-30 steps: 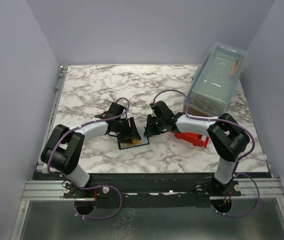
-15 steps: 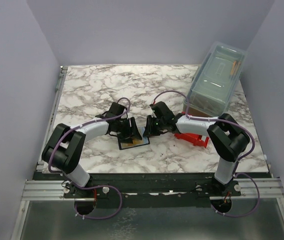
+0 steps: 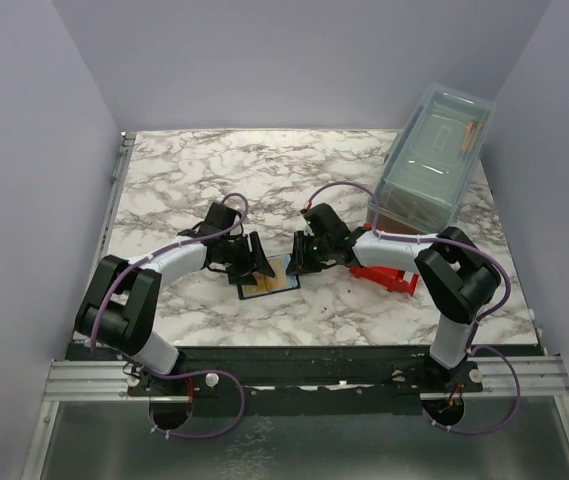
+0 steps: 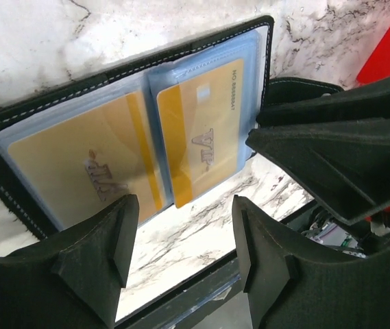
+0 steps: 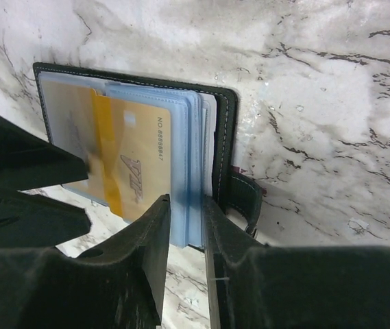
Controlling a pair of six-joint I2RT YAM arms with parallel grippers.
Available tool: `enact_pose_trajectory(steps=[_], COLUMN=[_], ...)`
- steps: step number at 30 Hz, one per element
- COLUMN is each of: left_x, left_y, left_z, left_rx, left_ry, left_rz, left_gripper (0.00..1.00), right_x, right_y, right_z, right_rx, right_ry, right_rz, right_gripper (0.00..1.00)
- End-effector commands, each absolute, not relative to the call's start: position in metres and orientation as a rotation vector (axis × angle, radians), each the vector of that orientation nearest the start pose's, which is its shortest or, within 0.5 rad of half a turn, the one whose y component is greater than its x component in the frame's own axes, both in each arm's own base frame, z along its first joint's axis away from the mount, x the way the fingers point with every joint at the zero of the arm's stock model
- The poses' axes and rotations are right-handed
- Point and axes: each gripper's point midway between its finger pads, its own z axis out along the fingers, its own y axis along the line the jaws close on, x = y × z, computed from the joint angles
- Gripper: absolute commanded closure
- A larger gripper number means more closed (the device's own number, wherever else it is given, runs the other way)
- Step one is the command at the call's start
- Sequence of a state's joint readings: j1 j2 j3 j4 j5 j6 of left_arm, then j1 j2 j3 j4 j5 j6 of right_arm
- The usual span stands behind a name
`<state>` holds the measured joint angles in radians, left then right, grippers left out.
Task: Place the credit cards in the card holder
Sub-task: Insert the credit card into the card holder.
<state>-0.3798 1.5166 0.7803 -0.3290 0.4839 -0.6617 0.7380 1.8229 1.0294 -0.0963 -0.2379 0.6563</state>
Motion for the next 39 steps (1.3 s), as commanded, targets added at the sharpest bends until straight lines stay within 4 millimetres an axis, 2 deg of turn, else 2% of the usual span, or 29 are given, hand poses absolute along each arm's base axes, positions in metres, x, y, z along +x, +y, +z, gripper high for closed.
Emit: enact_pose_trajectory(steps=[1, 4, 7, 10, 16, 20, 22, 27, 31, 34, 39], left_x=[0.252, 0.251, 0.248, 0.247, 0.249, 0.248, 0.249, 0.253, 0.254, 0.253, 0.247], left_y=[-0.233, -0.254, -0.262, -0.259, -0.223, -0.225, -0.23, -0.232, -0.232, -0.231, -0.225], left_z=[0.054, 0.061, 0.065, 0.067, 0.067, 0.073, 0.074, 0.061, 0.046, 0.035, 0.019], left_rx=[-0.177, -0.132, -0.117, -0.105, -0.178, -0.165, -0.155, -0.152, -0.161, -0.176, -0.217], left_ry=[2.772, 2.76, 2.748, 2.73, 2.728, 2.726, 2.726, 2.748, 2.769, 2.784, 2.818], left_rz=[-1.034, -1.085, -1.089, -1.08, -0.986, -1.017, -1.051, -1.047, -1.032, -1.018, -0.992], left_gripper=[0.39, 0.4, 0.41, 0.41, 0.39, 0.4, 0.46, 0.64, 0.73, 0.76, 0.76], right_x=[0.271, 0.271, 0.27, 0.269, 0.268, 0.266, 0.265, 0.265, 0.266, 0.264, 0.264], right_y=[0.341, 0.341, 0.341, 0.341, 0.336, 0.339, 0.34, 0.337, 0.333, 0.332, 0.332], right_z=[0.038, 0.037, 0.036, 0.038, 0.044, 0.051, 0.053, 0.053, 0.049, 0.047, 0.045], right_rx=[-0.219, -0.217, -0.216, -0.212, -0.181, -0.183, -0.181, -0.166, -0.157, -0.157, -0.165], right_ry=[2.611, 2.61, 2.615, 2.607, 2.603, 2.591, 2.588, 2.59, 2.6, 2.606, 2.615], right_rz=[0.898, 0.903, 0.909, 0.924, 0.929, 0.97, 0.985, 0.98, 0.966, 0.96, 0.961], right_gripper=[0.71, 0.71, 0.71, 0.71, 0.68, 0.62, 0.62, 0.62, 0.62, 0.61, 0.56])
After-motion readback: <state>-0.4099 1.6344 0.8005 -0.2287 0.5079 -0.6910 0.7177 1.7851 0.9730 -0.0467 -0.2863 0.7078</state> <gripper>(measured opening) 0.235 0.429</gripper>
